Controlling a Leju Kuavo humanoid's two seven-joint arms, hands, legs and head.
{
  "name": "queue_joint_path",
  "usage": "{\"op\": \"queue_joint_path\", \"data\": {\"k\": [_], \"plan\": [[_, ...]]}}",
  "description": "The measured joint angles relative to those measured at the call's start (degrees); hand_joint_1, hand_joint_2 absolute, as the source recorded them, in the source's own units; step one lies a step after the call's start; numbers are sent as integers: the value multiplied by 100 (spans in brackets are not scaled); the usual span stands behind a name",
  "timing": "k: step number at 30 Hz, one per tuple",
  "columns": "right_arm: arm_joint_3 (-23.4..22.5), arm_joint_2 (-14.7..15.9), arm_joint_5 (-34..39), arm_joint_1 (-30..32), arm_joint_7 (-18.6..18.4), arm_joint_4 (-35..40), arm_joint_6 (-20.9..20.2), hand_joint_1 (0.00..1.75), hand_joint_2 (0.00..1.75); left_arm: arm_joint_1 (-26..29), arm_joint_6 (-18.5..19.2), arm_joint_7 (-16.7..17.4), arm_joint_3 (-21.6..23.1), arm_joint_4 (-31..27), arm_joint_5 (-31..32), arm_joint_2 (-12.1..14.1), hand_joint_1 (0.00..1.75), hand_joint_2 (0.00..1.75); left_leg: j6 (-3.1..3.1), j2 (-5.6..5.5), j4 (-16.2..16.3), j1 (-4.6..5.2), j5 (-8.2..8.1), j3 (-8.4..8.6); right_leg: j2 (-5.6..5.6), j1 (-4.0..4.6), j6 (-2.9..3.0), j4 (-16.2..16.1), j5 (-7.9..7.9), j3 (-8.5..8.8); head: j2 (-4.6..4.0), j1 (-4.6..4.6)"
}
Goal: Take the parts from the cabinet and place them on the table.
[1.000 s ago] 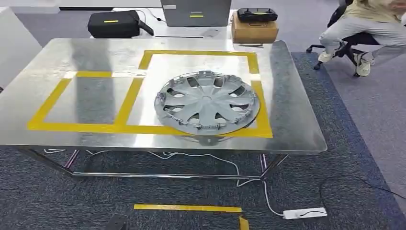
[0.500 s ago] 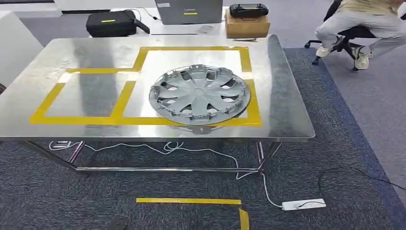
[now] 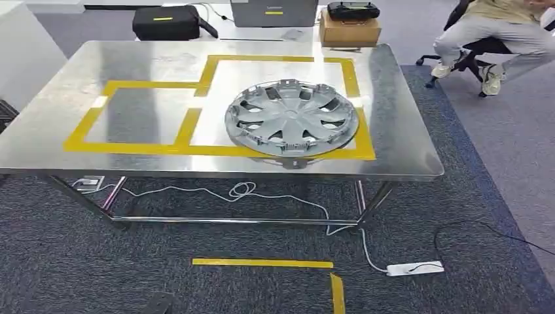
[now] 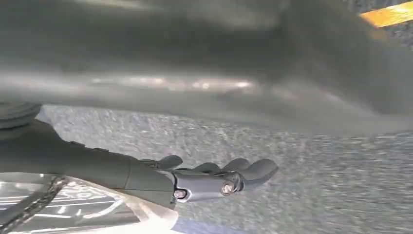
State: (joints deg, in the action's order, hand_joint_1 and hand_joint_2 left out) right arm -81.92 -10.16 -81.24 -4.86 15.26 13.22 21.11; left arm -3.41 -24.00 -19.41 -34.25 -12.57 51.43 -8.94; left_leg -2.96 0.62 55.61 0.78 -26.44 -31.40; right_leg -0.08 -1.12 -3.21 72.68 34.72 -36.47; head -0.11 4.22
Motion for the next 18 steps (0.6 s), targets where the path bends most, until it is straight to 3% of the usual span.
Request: {"op": "queue_joint_path", "data": {"k": [1, 2, 3, 4, 6, 8, 15, 17, 18], "plan": [[0, 0, 2, -1, 0, 0, 0, 0, 0, -1, 0, 0, -2, 0, 0, 0, 0, 0, 10, 0, 21, 1, 26, -49, -1, 5, 15, -405, -212, 284, 0, 4], [0, 0, 2, -7, 0, 0, 0, 0, 0, -2, 0, 0, -2, 0, 0, -2, 0, 0, 28, -1, 54, 1, 47, -94, -2, 7, 43, -1019, -383, 690, 0, 0], [2, 0, 2, -19, 0, 0, 0, 0, 0, -6, -2, 0, -2, 0, 0, -9, 0, 0, 46, 2, 99, 1, 58, -106, -4, 11, 75, -1509, -352, 1011, 0, 2], [4, 0, 2, -38, 4, 0, 0, 0, 0, -10, -6, 0, -4, 0, -2, -9, 0, 0, 69, 3, 153, 34, 75, -162, 1, 39, 84, -1766, -285, 1203, 0, 2], [4, 0, 9, -37, 9, -2, 4, 0, 0, -17, -20, -2, -11, 0, -2, -9, 0, 0, 130, 10, 165, 26, 146, -192, -1, 48, 111, -1758, -293, 1058, 0, 2], [4, -2, 17, -9, 7, -4, 4, 0, 0, -3, -26, -4, -22, 0, 0, -9, 0, 0, 183, 7, 166, 34, 184, -206, -8, 29, 188, -1779, -347, 1029, 0, 4], [4, -4, 17, -15, 9, -9, 4, 0, 0, -3, -28, -4, -26, 0, 0, 0, 0, 0, 194, -5, 183, 23, 159, -219, -23, 11, 213, -1784, -364, 1014, 0, -7], [4, -4, 20, -19, 9, -9, 4, 0, 0, 6, -28, -4, -31, 0, 0, 0, 0, 0, 245, -29, 260, 8, 15, -261, -35, 3, 259, -1787, -403, 977, 0, -6], [4, -2, 20, -20, 7, -9, 4, 0, 0, 12, -28, -11, -31, 0, 0, 0, 0, 0, 296, -35, 642, -20, -384, -378, -38, 0, 323, -1786, -453, 920, 0, 46]]}}
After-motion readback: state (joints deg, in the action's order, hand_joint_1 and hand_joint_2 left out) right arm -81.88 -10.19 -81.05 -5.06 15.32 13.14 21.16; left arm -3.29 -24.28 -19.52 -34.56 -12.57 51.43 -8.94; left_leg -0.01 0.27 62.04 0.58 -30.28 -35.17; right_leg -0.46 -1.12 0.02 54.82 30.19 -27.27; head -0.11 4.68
